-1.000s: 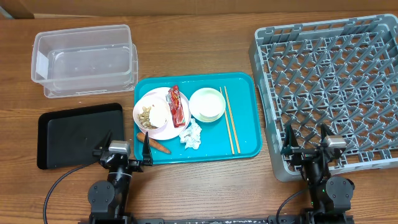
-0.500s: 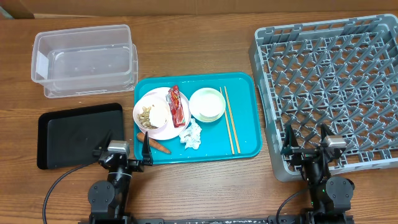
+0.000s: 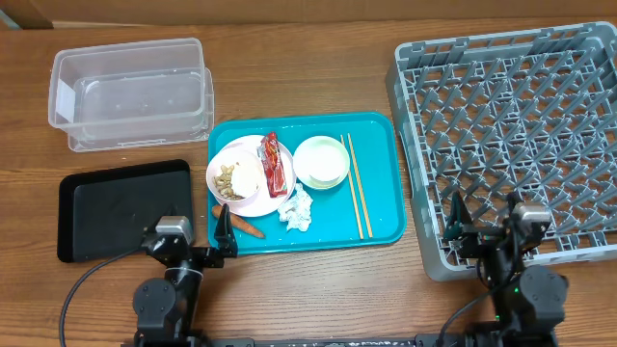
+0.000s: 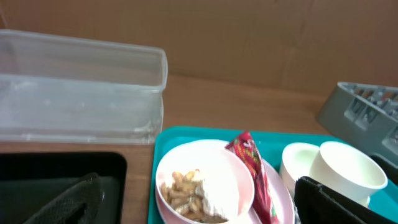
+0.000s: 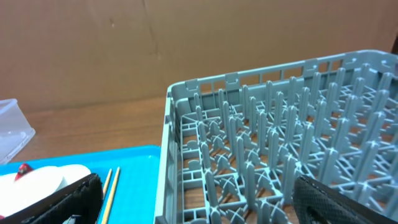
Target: Sort waste into correct bins and load items into the dishwasher
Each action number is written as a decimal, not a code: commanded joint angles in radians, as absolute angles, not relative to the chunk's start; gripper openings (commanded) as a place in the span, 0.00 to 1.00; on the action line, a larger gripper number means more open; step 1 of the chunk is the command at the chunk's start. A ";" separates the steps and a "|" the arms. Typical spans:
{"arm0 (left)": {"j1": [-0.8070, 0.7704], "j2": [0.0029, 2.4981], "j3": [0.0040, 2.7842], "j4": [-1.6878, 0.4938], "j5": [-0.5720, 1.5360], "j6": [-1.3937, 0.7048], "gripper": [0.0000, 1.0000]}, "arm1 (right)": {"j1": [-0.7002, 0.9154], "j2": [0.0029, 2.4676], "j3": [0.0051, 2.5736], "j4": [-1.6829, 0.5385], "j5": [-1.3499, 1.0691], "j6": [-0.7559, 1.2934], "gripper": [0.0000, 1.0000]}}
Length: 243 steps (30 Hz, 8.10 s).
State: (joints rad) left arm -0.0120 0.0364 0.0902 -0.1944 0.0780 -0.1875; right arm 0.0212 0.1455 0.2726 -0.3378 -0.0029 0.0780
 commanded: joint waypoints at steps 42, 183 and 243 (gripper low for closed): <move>-0.017 1.263 1.041 -0.663 0.177 -0.258 1.00 | 0.018 0.906 1.036 -0.971 0.007 0.081 1.00; 0.047 1.765 1.581 -0.571 0.196 -0.210 0.54 | 0.018 0.906 1.036 -0.985 0.007 0.081 1.00; -0.145 2.037 2.156 -1.088 -0.223 -0.355 0.04 | 0.018 0.906 1.036 -0.999 0.007 0.081 1.00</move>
State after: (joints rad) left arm -0.2203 2.0655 2.0926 -1.0904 -0.1310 -0.3603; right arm 0.0212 0.9119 1.0035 -1.0016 0.0044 0.0788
